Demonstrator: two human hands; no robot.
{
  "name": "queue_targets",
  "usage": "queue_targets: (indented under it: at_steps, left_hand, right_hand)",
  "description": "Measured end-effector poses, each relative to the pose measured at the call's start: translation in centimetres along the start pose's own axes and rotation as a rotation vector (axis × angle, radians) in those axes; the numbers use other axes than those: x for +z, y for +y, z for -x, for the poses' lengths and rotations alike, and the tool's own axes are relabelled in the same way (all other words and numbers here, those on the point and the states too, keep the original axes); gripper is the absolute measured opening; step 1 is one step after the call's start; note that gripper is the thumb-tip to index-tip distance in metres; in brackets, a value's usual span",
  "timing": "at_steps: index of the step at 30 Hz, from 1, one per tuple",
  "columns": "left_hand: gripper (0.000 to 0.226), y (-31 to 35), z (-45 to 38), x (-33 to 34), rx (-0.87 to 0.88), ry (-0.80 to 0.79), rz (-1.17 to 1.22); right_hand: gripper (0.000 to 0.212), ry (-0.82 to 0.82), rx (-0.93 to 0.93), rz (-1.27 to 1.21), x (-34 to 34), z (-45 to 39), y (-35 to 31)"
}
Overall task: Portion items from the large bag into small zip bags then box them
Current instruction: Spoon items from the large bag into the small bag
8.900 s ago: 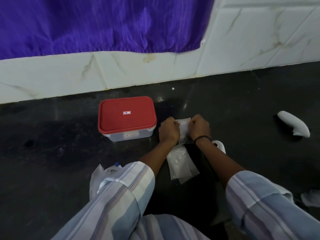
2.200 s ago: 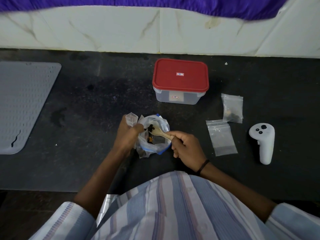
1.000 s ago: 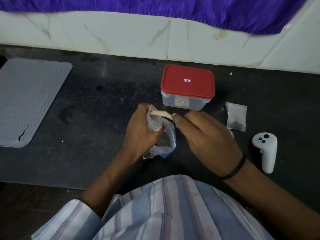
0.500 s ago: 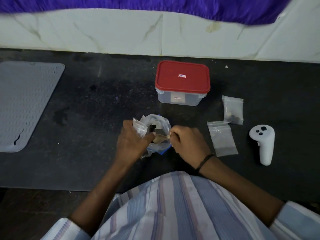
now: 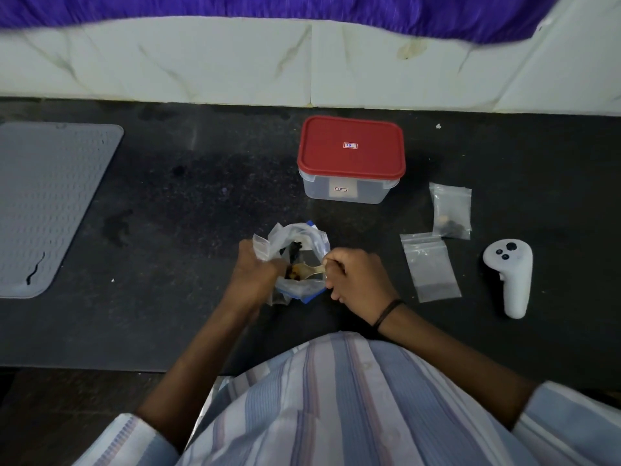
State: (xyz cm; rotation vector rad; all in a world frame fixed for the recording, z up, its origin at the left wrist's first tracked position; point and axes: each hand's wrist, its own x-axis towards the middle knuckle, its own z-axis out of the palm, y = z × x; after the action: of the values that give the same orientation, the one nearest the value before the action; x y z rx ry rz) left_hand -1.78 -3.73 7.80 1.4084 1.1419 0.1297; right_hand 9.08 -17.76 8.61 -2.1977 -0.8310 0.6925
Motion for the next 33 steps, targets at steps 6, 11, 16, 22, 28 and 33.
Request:
queue_targets:
  at_steps: [6,11,16,22,28,33]
  left_hand:
    - [0.052,-0.4,-0.2,-0.4,-0.003,0.038,0.080]
    - [0.049,-0.3,-0.3,-0.2,0.092,0.083,-0.092]
    - [0.046,-0.6,-0.1,-0.7,0.329,0.237,-0.193]
    - [0.042,0.0,0.7,-1.1,0.592,0.335,-0.288]
    - [0.047,0.6,1.5,-0.5,0.674,0.226,-0.411]
    - [0.041,1.1,1.6,0.2,0.996,0.275,-0.496]
  right_hand:
    - [0.021,0.056,0.099,-0.291,0.4,0.5,1.2]
    - [0.021,0.155,0.102,-0.332,-0.1,1.1,1.6]
    - [0.020,0.214,0.141,-0.370,-1.4,1.8,1.8]
    - [0.021,0.236,0.074,-0.534,-4.0,3.3,-1.3]
    - [0.020,0.230,-0.088,-0.549,-5.9,3.6,-4.6]
    - [0.018,0.267,-0.361,-0.119,-5.0,2.9,-5.2]
